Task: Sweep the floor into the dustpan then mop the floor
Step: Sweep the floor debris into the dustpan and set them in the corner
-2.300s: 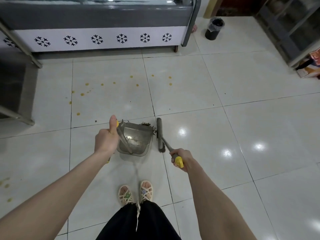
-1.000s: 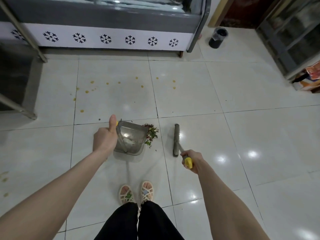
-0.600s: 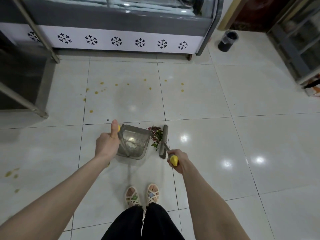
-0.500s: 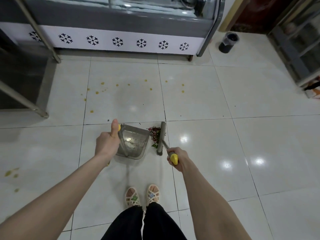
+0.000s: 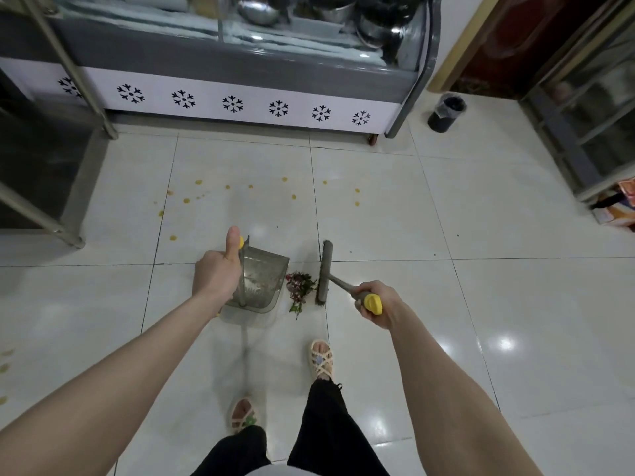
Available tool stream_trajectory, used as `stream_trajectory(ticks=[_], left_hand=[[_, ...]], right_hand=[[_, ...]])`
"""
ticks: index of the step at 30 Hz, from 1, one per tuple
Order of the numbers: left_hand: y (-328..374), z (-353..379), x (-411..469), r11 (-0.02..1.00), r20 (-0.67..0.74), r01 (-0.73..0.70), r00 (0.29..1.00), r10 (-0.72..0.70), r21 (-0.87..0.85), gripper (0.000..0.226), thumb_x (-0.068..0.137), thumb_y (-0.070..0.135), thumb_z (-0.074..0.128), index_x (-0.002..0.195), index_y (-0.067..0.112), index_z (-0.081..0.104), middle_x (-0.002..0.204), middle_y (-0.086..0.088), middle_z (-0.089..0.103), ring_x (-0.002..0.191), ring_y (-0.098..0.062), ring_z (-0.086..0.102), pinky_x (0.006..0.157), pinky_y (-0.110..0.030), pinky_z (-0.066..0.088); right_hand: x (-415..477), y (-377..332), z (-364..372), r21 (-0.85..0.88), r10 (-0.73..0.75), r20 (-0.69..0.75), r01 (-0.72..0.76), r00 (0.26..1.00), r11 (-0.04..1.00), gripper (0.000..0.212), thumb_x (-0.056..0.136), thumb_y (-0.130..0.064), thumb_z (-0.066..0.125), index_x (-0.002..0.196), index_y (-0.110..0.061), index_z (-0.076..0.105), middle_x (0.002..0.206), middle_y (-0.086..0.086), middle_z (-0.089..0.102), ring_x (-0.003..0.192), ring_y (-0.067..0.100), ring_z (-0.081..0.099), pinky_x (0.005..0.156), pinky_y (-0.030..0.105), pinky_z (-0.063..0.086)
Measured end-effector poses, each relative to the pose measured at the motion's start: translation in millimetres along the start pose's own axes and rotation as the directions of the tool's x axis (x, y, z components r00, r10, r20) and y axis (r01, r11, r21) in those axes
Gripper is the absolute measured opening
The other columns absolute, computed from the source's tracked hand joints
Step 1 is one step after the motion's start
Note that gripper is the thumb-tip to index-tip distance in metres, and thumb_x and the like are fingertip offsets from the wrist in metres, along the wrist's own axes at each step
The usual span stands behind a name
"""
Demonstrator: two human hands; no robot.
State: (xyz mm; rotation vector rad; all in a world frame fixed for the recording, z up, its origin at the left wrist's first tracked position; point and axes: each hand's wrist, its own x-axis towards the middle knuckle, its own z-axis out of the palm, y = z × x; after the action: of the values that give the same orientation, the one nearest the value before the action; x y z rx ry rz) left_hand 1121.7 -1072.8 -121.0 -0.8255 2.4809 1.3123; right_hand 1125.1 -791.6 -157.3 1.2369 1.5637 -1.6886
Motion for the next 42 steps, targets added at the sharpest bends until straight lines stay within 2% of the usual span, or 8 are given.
stream_trajectory(ticks=[5, 9, 11, 16, 21, 27, 33, 42], left_hand=[[34.7, 35.1, 19.4, 1.0, -0.033, -0.002, 0.999, 0.001, -0.019, 0.081, 0.085, 0.077, 0.018, 0.05, 0.009, 0.045, 0.054, -0.01, 0.053, 0.056, -0.027, 0.055, 0.056, -0.032, 0.041], [64.6, 69.1, 35.1, 0.999, -0.051, 0.023, 0.998, -0.025, -0.033, 0.08, 0.085, 0.077, 0.018, 0.054, 0.008, 0.044, 0.053, -0.008, 0.05, 0.052, -0.026, 0.049, 0.059, -0.036, 0.047], [81.3, 87.3, 44.0, 0.998, -0.089, 0.046, 0.995, -0.05, -0.039, 0.082, 0.085, 0.076, 0.019, 0.055, 0.006, 0.049, 0.055, -0.009, 0.053, 0.055, -0.027, 0.051, 0.064, -0.04, 0.051], [109.8, 115.9, 59.5, 0.989, -0.152, 0.12, 0.98, -0.132, -0.087, 0.086, 0.08, 0.081, 0.017, 0.057, 0.006, 0.05, 0.056, -0.008, 0.054, 0.051, -0.027, 0.052, 0.057, -0.036, 0.047], [124.8, 134.5, 69.0, 0.981, -0.211, 0.146, 0.962, -0.171, -0.131, 0.083, 0.08, 0.081, 0.018, 0.048, 0.011, 0.049, 0.051, -0.004, 0.051, 0.047, -0.025, 0.05, 0.052, -0.029, 0.041], [121.7, 139.3, 72.1, 0.979, -0.225, 0.177, 0.954, -0.197, -0.106, 0.087, 0.078, 0.083, 0.016, 0.052, 0.007, 0.05, 0.05, -0.006, 0.052, 0.044, -0.026, 0.051, 0.051, -0.029, 0.042], [106.9, 129.9, 64.7, 0.968, -0.239, 0.204, 0.942, -0.235, -0.149, 0.086, 0.077, 0.083, 0.017, 0.051, 0.007, 0.048, 0.048, -0.006, 0.05, 0.044, -0.026, 0.049, 0.05, -0.028, 0.041], [70.5, 102.4, 38.1, 0.947, -0.245, 0.226, 0.928, -0.281, -0.228, 0.085, 0.077, 0.083, 0.018, 0.058, 0.006, 0.049, 0.055, -0.008, 0.051, 0.049, -0.026, 0.049, 0.054, -0.03, 0.042]], right_hand=[[35.8, -41.9, -28.5, -0.061, -0.021, -0.016, 0.02, 1.0, 0.998, 0.005, 0.081, 0.001, 0.061, 0.082, 0.001, 0.056, 0.068, 0.01, 0.05, 0.037, 0.016, 0.049, 0.039, 0.019, 0.043], [72.7, -89.5, -56.7, -0.183, -0.03, -0.02, 0.026, 0.999, 0.983, 0.01, 0.076, 0.003, 0.064, 0.073, -0.001, 0.055, 0.066, 0.01, 0.051, 0.044, 0.02, 0.049, 0.045, 0.022, 0.045], [95.2, -117.1, -71.7, -0.264, -0.035, -0.013, 0.03, 0.999, 0.964, 0.009, 0.075, 0.003, 0.063, 0.076, 0.0, 0.055, 0.065, 0.011, 0.052, 0.046, 0.022, 0.049, 0.043, 0.022, 0.044], [143.2, -173.2, -94.7, -0.403, -0.056, -0.005, 0.049, 0.998, 0.914, 0.013, 0.077, 0.007, 0.062, 0.073, 0.003, 0.05, 0.062, 0.012, 0.05, 0.046, 0.024, 0.047, 0.034, 0.018, 0.038], [183.0, -209.6, -103.2, -0.532, -0.036, 0.008, 0.034, 0.999, 0.846, 0.019, 0.075, 0.006, 0.064, 0.066, -0.002, 0.05, 0.055, 0.007, 0.047, 0.048, 0.024, 0.045, 0.043, 0.025, 0.038], [199.0, -212.1, -81.5, -0.595, 0.019, 0.065, 0.023, 0.998, 0.803, 0.019, 0.076, 0.008, 0.062, 0.062, -0.003, 0.056, 0.044, 0.004, 0.047, 0.045, 0.023, 0.046, 0.044, 0.023, 0.041], [180.2, -186.5, -48.2, -0.616, 0.061, 0.146, 0.042, 0.987, 0.787, 0.009, 0.077, 0.007, 0.062, 0.079, 0.0, 0.056, 0.063, 0.008, 0.049, 0.049, 0.022, 0.046, 0.042, 0.021, 0.04], [123.1, -163.1, -23.0, -0.641, 0.105, 0.239, 0.076, 0.965, 0.764, 0.009, 0.077, 0.002, 0.065, 0.082, 0.002, 0.058, 0.069, 0.012, 0.053, 0.05, 0.021, 0.049, 0.041, 0.022, 0.038]])
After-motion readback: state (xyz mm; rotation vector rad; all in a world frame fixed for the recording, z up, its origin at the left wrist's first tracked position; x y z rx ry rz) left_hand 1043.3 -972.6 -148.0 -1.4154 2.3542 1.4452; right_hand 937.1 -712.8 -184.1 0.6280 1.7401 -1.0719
